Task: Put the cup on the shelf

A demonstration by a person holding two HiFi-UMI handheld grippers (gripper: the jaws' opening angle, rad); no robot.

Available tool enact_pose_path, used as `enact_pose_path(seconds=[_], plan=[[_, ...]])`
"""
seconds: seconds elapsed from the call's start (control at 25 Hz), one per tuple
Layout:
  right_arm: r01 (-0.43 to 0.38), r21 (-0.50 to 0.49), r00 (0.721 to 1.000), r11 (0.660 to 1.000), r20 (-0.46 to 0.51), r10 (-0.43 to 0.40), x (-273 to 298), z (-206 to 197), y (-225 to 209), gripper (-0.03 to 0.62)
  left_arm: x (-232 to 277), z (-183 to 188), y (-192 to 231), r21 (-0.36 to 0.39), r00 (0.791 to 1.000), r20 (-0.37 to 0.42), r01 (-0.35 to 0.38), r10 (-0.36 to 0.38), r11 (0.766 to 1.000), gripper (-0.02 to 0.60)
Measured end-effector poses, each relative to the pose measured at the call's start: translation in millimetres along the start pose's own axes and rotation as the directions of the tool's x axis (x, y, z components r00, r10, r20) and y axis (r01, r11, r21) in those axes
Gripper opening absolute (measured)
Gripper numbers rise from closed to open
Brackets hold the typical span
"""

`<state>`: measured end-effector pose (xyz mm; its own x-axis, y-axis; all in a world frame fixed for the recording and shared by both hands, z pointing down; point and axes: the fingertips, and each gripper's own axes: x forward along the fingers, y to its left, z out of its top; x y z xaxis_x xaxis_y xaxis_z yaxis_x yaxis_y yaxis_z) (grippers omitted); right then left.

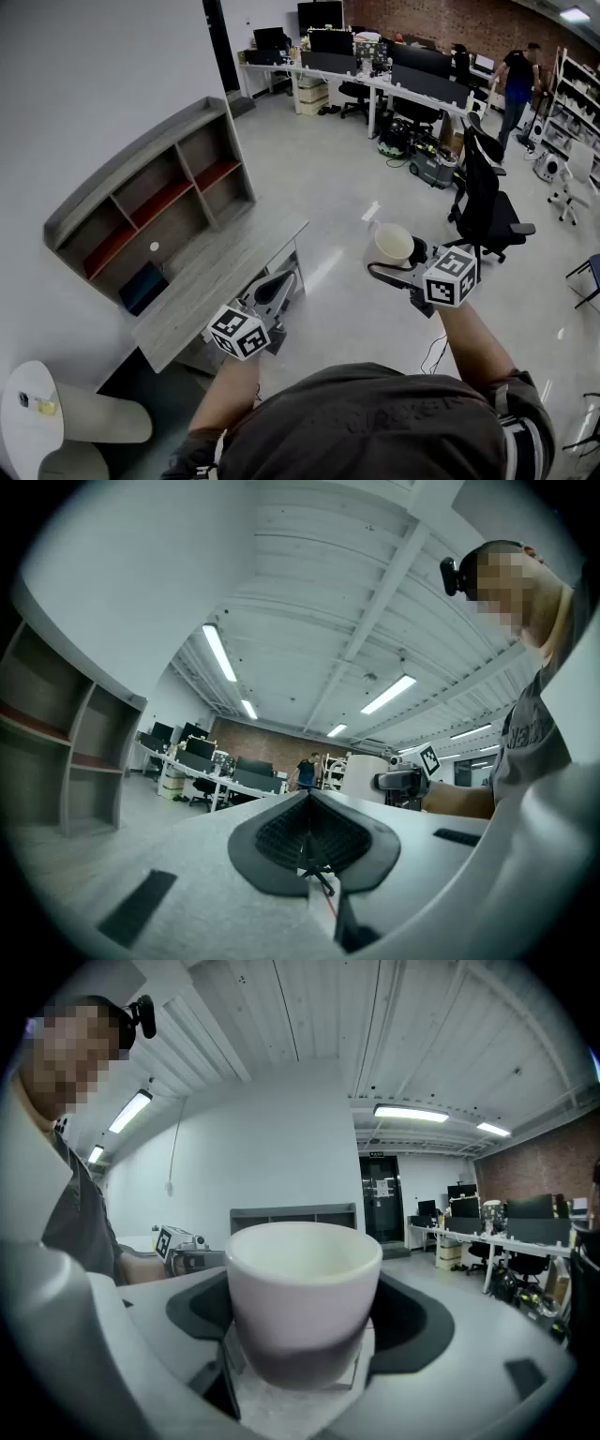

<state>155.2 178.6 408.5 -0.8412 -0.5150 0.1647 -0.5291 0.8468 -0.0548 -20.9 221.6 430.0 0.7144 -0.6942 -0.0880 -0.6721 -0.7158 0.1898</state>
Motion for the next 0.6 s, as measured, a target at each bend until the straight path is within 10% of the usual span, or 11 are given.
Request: enact_pose_path(seconds=[0.6], plan=[[-0.028, 0.000, 0.999, 1.000, 0.017, 0.028, -21.9, 0.3, -8.9, 0.417, 14.3, -3.3, -20.1, 0.014, 1.000, -0.001, -0.025, 0.025, 1.000, -0.002]])
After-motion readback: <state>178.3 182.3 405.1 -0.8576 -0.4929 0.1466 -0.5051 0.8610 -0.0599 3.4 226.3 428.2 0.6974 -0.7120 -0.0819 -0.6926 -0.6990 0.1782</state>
